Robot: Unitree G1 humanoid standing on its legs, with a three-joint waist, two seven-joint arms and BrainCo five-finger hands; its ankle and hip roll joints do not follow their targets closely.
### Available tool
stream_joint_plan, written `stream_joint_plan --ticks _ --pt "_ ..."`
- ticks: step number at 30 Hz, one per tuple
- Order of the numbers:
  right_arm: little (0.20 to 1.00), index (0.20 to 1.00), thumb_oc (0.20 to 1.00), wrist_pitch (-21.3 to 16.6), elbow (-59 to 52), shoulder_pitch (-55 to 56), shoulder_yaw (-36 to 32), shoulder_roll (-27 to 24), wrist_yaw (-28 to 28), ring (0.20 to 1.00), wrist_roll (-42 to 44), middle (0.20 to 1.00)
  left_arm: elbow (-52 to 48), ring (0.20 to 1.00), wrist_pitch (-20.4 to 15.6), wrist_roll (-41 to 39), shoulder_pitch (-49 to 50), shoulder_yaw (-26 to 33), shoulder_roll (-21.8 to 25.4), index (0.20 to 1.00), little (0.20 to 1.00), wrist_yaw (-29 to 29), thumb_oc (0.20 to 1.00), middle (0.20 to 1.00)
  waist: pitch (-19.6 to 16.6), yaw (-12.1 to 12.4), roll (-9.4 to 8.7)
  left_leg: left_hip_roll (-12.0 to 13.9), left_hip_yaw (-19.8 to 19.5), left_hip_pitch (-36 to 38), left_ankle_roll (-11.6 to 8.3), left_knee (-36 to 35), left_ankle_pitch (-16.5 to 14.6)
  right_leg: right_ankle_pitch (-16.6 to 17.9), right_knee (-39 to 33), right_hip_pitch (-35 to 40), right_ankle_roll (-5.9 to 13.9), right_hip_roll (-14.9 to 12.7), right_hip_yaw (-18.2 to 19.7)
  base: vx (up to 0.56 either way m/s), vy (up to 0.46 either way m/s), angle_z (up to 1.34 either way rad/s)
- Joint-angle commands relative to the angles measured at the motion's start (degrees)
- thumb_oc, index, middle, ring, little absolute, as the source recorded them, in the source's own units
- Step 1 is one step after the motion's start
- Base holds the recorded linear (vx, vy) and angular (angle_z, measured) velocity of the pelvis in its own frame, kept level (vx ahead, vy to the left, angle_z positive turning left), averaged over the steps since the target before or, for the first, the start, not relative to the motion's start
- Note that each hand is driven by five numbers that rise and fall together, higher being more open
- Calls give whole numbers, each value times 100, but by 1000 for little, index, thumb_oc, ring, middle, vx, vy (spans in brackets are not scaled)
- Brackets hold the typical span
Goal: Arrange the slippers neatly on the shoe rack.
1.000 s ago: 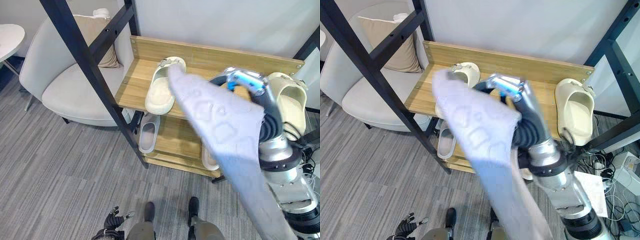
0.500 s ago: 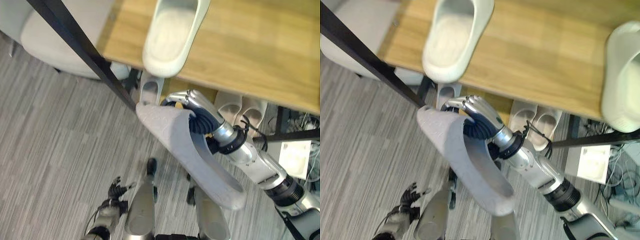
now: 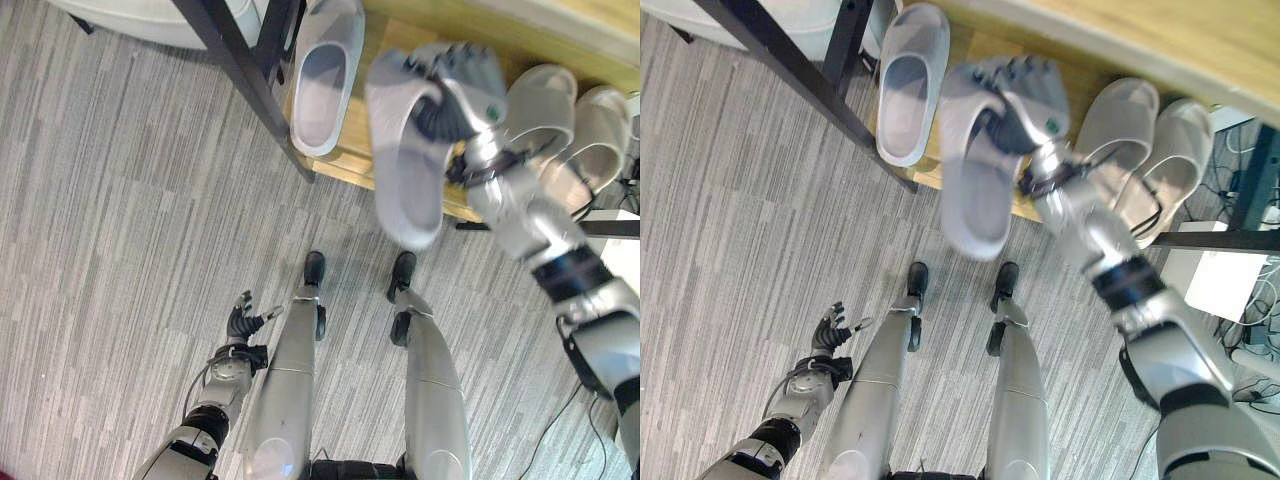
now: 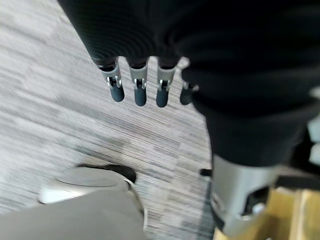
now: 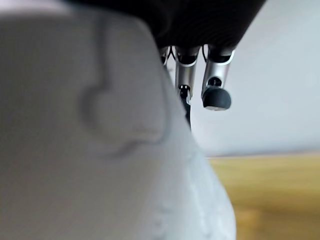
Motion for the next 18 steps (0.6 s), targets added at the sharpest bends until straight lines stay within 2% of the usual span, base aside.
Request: stream_joint_plan --ticks 1,5,6,11,18 --pt "200 200 200 228 -115 -161 390 -316 -401 200 -26 200 167 1000 -141 -315 255 -223 -47 1000 1000 30 1000 1000 -544 61 100 29 -155 -217 -81 111 -232 -863 442 -5 248 -30 244 -27 32 -6" --pt "200 200 200 317 652 -680 932 -486 -399 200 99 200 -34 1000 -155 -418 211 -355 -70 1000 1000 45 1000 1000 -489 93 146 12 -191 -617 -71 327 -245 -915 739 -432 210 -45 290 12 15 -1" --pt "200 200 200 344 841 -796 1090 -544 -338 200 109 200 -86 1000 -152 -462 212 -391 -72 1000 1000 25 1000 1000 -497 123 145 17 -217 -635 -94 423 -421 -1096 856 -466 231 -34 322 81 -4 7" --pt "200 200 200 362 1424 -1179 1560 -630 -249 200 264 200 -445 1000 -179 -572 208 -456 -50 1000 1000 54 1000 1000 -494 158 190 1 -253 -1044 -90 744 -499 -1211 1257 -933 202 -72 389 17 -5 1" --pt "200 200 200 352 1743 -1222 1765 -597 -136 200 366 200 -796 1000 -212 -630 236 -494 -38 1000 1000 104 1000 1000 -598 155 199 -64 -287 -1448 -43 1119 -601 -1354 1695 -1366 154 -89 462 5 3 1"
